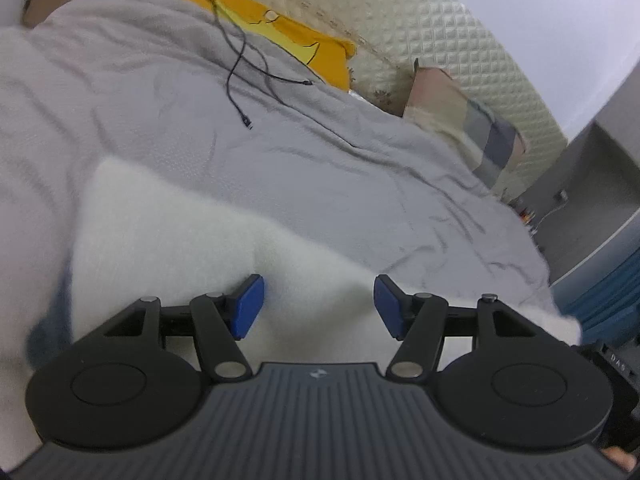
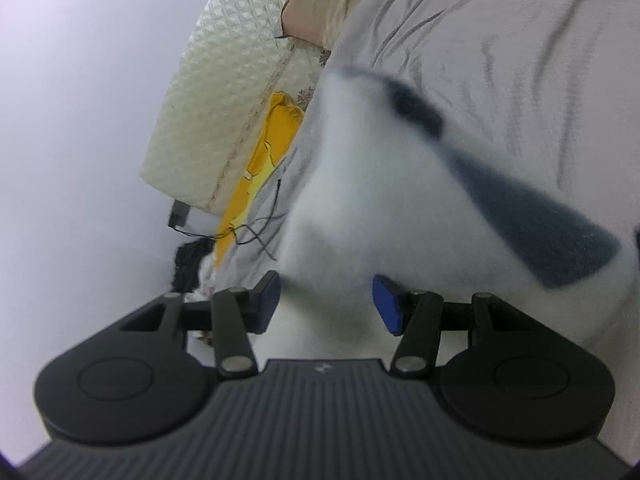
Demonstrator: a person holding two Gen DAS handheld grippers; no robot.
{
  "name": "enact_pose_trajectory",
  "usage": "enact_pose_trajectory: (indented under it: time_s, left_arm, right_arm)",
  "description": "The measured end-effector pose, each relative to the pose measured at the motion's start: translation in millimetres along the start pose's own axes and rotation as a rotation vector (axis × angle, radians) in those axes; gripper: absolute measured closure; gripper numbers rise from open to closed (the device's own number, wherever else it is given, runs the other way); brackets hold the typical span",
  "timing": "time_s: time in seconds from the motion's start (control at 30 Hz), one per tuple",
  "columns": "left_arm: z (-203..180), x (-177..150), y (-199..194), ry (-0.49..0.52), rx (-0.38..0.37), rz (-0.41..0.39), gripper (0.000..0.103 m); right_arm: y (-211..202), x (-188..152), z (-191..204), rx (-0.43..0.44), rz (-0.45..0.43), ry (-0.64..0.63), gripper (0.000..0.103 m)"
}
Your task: Fold large clothes
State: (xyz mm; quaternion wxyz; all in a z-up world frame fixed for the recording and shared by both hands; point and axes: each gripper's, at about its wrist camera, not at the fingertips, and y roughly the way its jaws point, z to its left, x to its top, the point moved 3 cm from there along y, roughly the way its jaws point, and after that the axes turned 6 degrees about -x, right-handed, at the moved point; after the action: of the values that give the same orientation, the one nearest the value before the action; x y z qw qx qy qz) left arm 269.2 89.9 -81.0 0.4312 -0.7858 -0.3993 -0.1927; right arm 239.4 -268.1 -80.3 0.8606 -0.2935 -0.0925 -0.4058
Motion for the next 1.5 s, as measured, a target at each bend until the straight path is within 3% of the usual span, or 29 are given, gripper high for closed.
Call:
enact_pose_trajectory:
  time_s: [0.3,0.53,0.73,0.93,1.13,1.27,1.5]
  left_arm:
    - [2.7,13.2,81.1,0.201,0.066,0.008,0.037]
    - [16.4,20.3,106.6,0.217,0.043,0.021,0.036]
    - [13.4,20.4,98.9,0.272,0.02,0.02,0.036]
    - [5.9,16.1,65.8,0.287,0.016,-0.019,0.036]
    - [-14.4,-12.6,28.9,0.382,0.053,-0.046,0.034]
    - [-21.1,-39.7,14.4,0.442,0.089,-0.025,0.033]
    - [-20.5,-58.9,25.7,0.488,0.17,-0.011,0.031]
  right_arm:
    - [57.7,9.5,-10.6,-0.097,0.003,-0.201,0.052]
    - [84.7,13.2,-12.0,-0.137,-0.025,-0.337,0.052]
    - [80.7,5.8,-3.8,-0.165,-0.057,-0.43,0.052]
    - [53.0,0.7,9.3,-0.206,-0.11,-0.475,0.048]
    - [24.1,-13.9,20.1,-0.257,-0.162,-0.563,0.048]
    - [18.2,-26.9,20.3,-0.276,-0.139,-0.591,0.048]
    - [23.8,-48.3,26.7,-0.371,-0.118,-0.74,0.049]
